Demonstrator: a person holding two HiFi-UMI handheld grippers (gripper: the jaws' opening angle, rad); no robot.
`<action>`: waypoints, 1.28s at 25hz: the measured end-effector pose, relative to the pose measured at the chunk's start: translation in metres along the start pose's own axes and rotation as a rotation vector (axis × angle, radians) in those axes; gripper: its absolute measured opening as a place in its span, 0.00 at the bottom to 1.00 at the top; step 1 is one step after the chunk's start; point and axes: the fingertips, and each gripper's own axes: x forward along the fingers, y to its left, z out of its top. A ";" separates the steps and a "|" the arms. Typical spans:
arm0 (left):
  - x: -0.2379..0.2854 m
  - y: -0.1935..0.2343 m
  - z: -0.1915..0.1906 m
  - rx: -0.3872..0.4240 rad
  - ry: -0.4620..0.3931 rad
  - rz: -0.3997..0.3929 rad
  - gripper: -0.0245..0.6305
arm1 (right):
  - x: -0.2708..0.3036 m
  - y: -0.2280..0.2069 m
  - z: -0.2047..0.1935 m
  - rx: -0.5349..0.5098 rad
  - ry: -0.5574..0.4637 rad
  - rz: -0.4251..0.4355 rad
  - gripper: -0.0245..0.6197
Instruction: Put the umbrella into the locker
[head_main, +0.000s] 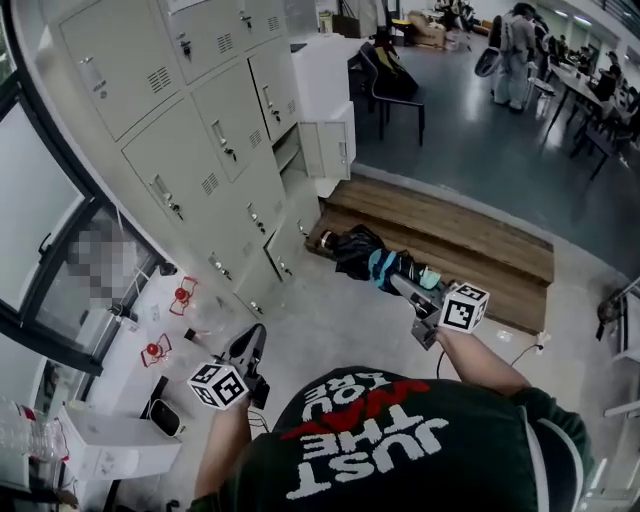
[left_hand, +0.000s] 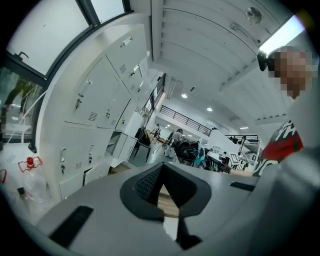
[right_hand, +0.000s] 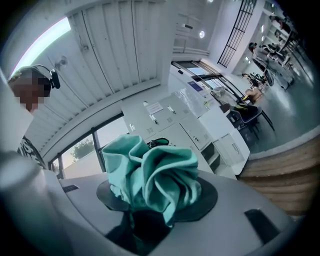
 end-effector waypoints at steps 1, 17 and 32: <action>0.022 -0.002 0.009 0.007 -0.003 0.001 0.05 | 0.001 -0.018 0.013 -0.011 -0.001 0.005 0.38; 0.198 0.043 0.052 0.020 0.034 -0.026 0.05 | 0.067 -0.162 0.072 -0.016 0.009 -0.023 0.38; 0.393 0.271 0.123 -0.002 0.129 -0.263 0.05 | 0.330 -0.291 0.102 0.010 -0.026 -0.164 0.38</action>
